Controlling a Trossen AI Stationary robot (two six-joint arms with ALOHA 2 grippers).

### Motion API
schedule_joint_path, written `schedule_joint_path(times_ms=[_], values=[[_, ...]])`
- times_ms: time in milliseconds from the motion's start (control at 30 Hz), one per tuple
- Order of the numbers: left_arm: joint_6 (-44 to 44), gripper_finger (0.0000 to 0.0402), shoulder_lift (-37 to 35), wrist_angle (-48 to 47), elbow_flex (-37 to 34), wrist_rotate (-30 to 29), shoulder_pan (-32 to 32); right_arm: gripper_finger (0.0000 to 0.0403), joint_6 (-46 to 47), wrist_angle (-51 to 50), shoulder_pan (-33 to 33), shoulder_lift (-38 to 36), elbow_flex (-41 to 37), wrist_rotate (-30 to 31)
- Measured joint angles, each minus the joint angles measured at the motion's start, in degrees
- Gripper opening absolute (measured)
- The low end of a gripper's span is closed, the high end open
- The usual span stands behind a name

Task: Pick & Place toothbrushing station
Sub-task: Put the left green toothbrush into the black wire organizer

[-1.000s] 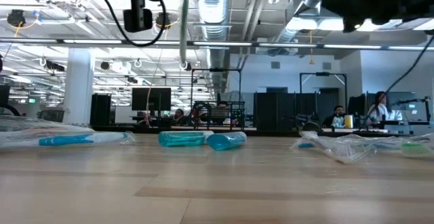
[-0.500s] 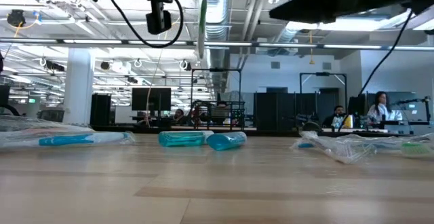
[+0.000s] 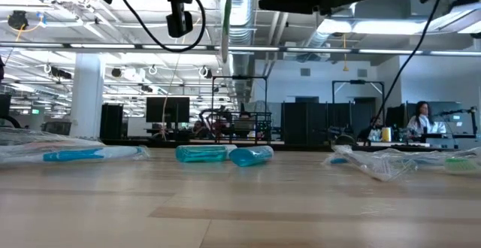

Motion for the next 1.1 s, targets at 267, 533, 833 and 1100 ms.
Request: schedule_joint_path(times_ms=[267, 533, 833, 1100], values=[[0.4, 0.0, 0.0, 0.4, 0.0, 0.0, 0.0, 0.0111, -3.4, 0.1, 0.0, 2.2, 4.2, 0.0], [0.4, 0.0, 0.0, 0.8, 0.0, 0.0, 0.0, 0.0141, -4.8, 0.0, -0.1, 2.2, 6.2, 0.0], [1.1, 0.0, 0.0, 1.4, 0.0, 0.0, 0.0, 0.0127, -4.5, 0.3, -1.6, 2.7, 6.5, -0.5], [1.3, 0.0, 0.0, 1.8, 0.0, -0.1, 0.0, 0.0127, -8.2, 0.3, -1.8, 8.5, 10.8, 0.3]])
